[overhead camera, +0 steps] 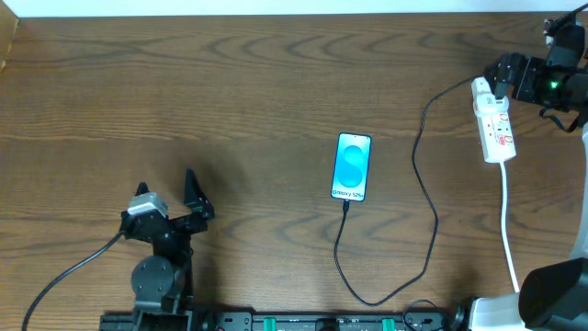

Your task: Plug charger to phone and switch on socket

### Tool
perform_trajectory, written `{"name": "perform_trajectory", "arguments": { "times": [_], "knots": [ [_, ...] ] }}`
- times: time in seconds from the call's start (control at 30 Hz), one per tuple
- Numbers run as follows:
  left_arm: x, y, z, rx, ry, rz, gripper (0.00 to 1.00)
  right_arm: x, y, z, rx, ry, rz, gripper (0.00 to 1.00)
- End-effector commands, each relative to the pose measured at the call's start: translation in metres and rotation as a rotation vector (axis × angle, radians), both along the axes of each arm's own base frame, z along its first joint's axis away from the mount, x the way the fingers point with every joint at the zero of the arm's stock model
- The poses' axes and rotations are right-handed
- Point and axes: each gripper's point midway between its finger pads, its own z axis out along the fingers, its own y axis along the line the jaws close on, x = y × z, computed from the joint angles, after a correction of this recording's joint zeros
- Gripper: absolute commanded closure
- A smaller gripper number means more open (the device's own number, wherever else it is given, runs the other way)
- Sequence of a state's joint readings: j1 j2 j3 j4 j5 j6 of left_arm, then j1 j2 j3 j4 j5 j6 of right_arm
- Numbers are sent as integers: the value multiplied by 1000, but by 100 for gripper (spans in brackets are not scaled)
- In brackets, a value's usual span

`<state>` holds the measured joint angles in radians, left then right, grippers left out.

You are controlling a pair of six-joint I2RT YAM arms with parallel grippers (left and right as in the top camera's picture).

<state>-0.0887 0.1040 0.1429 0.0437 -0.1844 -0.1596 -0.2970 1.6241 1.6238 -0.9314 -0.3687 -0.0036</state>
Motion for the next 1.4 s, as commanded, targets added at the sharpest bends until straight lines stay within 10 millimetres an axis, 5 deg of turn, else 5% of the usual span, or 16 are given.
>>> {"name": "perform_trajectory", "arguments": {
  "times": [0.0,0.57,1.37],
  "knots": [
    [-1,-7,-6,147,-17,-48,12,0,2,2,9,0,-2,1],
    [-1,-4,-75,200,182,-94,12,0,2,1,9,0,-3,1],
    [-1,1,-73,170,175,-69,12,0,2,2,9,0,-2,1]
  ]
}}
